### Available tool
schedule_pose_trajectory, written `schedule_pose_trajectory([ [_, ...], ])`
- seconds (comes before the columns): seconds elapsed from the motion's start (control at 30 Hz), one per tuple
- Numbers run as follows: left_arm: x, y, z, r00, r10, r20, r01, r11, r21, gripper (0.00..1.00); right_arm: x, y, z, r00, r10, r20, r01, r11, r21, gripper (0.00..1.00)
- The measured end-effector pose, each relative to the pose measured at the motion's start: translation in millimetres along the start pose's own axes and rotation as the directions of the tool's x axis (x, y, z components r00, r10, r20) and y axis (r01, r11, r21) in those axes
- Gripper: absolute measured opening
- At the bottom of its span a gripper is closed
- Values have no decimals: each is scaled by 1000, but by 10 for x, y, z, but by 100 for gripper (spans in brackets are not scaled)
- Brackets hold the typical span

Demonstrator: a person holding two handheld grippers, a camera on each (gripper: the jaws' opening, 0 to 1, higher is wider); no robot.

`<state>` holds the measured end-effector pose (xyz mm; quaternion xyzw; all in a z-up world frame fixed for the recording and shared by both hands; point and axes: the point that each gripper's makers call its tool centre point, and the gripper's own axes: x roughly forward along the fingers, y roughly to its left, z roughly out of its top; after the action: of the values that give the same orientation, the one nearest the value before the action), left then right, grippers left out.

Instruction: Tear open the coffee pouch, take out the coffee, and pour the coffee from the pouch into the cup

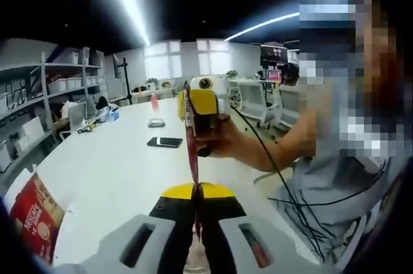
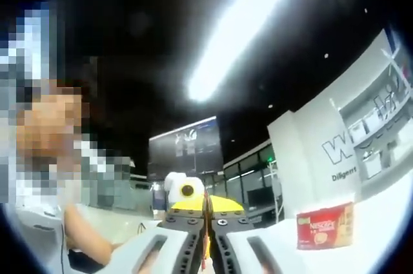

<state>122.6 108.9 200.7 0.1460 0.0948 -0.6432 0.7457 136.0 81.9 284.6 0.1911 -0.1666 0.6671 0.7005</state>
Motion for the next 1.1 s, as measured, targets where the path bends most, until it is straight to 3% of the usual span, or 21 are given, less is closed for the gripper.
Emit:
schedule_pose_trajectory([
  [0.13, 9, 59, 42, 999, 34, 14, -34, 999, 17, 14, 45, 18, -48, 1000, 10, 9, -11, 1000, 27, 1],
  [0.2, 13, 14, 150, 998, 15, 64, -15, 1000, 9, 13, 73, 41, -118, 1000, 15, -12, -15, 1000, 20, 1],
  [0.33, 8, 8, 376, 987, 45, 152, -54, 997, 57, 12, 95, 72, -213, 999, 14, -38, -14, 1000, 6, 1],
  [0.43, 11, -13, 455, 984, 59, 169, -67, 997, 46, 10, 98, 97, -239, 999, 18, -52, -19, 1000, -11, 1],
  [0.77, 14, 53, 253, 994, 51, 97, -56, 997, 47, 10, 69, 44, -143, 999, -2, -36, 1, 999, -33, 2],
  [0.9, 8, 41, 236, 995, 40, 89, -43, 998, 36, 5, 72, 39, -141, 1000, 6, -28, -7, 999, -35, 3],
  [1.1, 49, 12, 185, 998, 22, 62, -24, 999, 33, 5, 118, 118, -124, 998, 67, 12, -67, 998, 11, 10],
])
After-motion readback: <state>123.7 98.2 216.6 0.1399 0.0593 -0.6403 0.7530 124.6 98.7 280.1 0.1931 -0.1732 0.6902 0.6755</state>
